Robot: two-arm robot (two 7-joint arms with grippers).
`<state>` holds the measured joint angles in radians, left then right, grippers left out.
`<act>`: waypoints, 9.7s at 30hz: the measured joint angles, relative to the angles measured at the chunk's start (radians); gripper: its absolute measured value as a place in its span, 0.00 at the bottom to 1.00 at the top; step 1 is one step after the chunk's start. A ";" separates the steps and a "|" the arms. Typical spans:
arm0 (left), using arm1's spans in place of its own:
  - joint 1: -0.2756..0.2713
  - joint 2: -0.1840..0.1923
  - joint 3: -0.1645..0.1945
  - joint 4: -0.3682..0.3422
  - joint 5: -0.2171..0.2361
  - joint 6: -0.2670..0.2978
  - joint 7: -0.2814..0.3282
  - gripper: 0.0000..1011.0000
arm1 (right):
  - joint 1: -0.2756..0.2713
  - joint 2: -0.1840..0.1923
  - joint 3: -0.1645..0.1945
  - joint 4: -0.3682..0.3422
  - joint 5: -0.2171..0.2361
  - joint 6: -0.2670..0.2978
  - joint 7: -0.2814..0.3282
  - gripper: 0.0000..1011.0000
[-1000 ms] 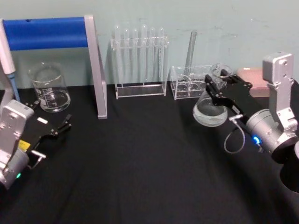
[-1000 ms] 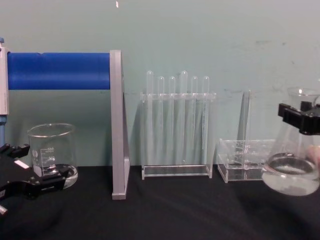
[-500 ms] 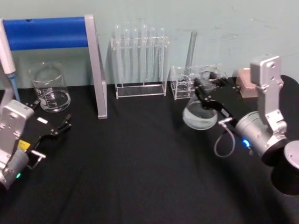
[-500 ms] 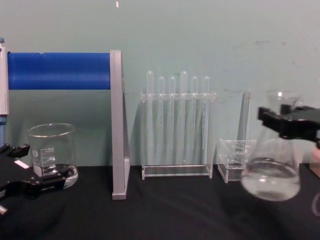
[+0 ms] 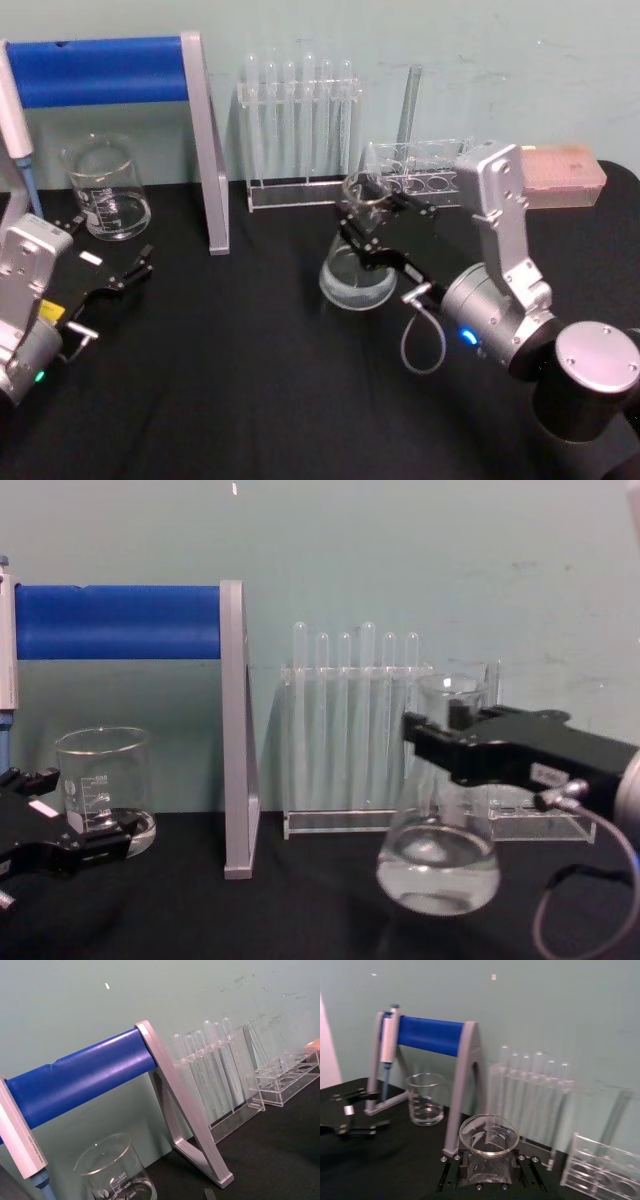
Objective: Grasp the erlenmeyer flask with one hand, shake it three times, then place it back.
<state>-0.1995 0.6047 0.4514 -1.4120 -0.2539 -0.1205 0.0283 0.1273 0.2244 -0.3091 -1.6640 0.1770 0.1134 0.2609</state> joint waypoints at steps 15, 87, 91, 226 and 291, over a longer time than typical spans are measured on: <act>0.000 0.000 0.000 0.000 0.000 0.000 0.000 0.99 | -0.006 0.007 -0.028 -0.015 0.005 0.002 0.013 0.45; 0.000 0.000 0.000 0.000 0.000 0.000 0.000 0.99 | -0.025 0.036 -0.046 -0.039 0.016 0.007 0.067 0.45; 0.000 0.000 0.000 0.000 0.000 0.000 0.000 0.99 | -0.028 0.045 -0.062 -0.049 0.025 0.005 0.077 0.45; 0.000 0.000 0.000 0.000 0.000 0.000 0.000 0.99 | -0.041 0.068 -0.006 0.160 0.067 -0.224 0.095 0.45; 0.000 0.000 0.000 0.000 0.000 0.000 0.000 0.99 | -0.046 0.074 -0.016 0.159 0.070 -0.204 0.100 0.99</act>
<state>-0.1995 0.6047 0.4514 -1.4120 -0.2539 -0.1205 0.0283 0.0813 0.2985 -0.3253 -1.5053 0.2474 -0.0908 0.3610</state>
